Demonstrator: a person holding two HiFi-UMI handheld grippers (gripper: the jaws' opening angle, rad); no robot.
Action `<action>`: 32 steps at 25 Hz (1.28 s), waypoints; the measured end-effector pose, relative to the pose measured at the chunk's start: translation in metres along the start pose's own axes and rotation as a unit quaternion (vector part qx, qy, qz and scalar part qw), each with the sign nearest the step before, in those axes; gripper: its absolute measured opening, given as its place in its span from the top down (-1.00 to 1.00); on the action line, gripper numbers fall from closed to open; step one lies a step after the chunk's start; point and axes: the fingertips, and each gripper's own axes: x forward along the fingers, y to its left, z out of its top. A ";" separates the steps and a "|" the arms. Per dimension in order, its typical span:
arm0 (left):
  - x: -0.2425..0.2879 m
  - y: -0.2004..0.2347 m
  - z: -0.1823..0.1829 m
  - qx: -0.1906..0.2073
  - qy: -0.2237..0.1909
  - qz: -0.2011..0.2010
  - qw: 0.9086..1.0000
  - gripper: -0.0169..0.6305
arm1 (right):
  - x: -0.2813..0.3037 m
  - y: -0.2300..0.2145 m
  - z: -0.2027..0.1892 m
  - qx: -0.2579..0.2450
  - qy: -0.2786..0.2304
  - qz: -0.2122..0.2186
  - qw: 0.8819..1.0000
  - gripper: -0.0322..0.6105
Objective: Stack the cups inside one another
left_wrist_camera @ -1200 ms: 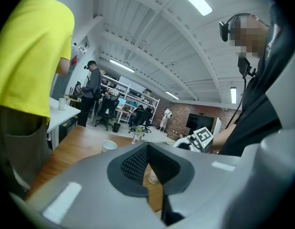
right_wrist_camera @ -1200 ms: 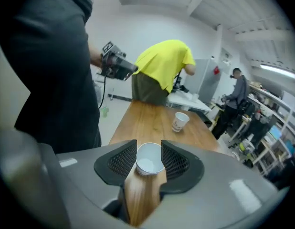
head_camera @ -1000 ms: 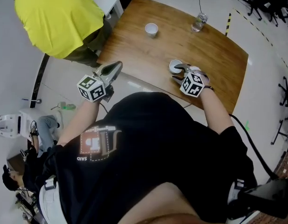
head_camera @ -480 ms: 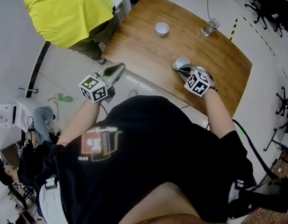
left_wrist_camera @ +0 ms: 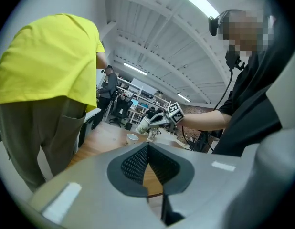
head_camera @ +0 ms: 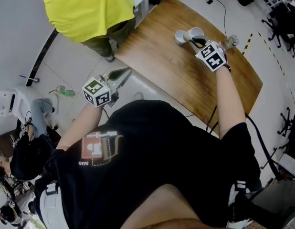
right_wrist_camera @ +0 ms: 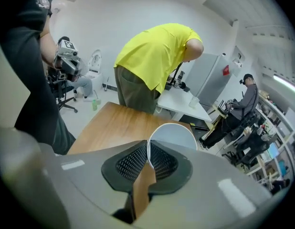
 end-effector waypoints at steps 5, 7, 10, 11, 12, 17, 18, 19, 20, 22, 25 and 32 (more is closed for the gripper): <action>-0.029 0.012 -0.005 0.003 0.002 0.022 1.000 0.94 | 0.047 -0.005 -0.014 0.004 0.045 0.018 0.999 0.78; -0.038 0.020 -0.009 0.002 0.005 0.029 1.000 0.94 | 0.062 -0.006 -0.019 0.015 0.055 0.012 0.998 0.55; -0.042 0.028 -0.009 0.002 0.004 0.033 0.999 0.94 | 0.046 -0.011 0.008 0.030 0.003 -0.018 0.999 0.32; -0.041 0.029 -0.007 0.004 0.002 0.030 1.000 0.94 | 0.027 -0.012 0.024 0.045 -0.038 -0.034 0.998 0.32; -0.037 0.028 -0.004 0.007 -0.001 0.023 1.000 0.94 | 0.004 -0.011 0.038 0.067 -0.083 -0.045 0.993 0.33; 0.019 -0.001 0.023 0.032 -0.018 -0.050 0.998 0.94 | -0.115 0.024 0.005 0.196 -0.201 -0.059 0.958 0.45; 0.032 -0.010 0.028 0.037 -0.020 -0.065 0.997 0.94 | -0.135 0.032 -0.012 0.223 -0.212 -0.065 0.949 0.50; 0.045 -0.021 0.031 0.041 -0.021 -0.079 0.996 0.94 | -0.153 0.041 -0.031 0.247 -0.221 -0.072 0.941 0.54; 0.057 -0.031 0.035 0.044 -0.022 -0.091 0.995 0.94 | -0.169 0.051 -0.051 0.269 -0.227 -0.081 0.933 0.57; 0.084 -0.055 0.040 0.048 -0.023 -0.116 0.992 0.94 | -0.198 0.070 -0.093 0.308 -0.231 -0.101 0.917 0.62; 0.126 -0.093 0.045 0.060 -0.017 -0.163 0.985 0.94 | -0.239 0.098 -0.151 0.357 -0.234 -0.149 0.892 0.70; 0.184 -0.157 0.025 0.058 0.022 -0.234 0.970 0.94 | -0.294 0.147 -0.230 0.485 -0.293 -0.216 0.795 0.86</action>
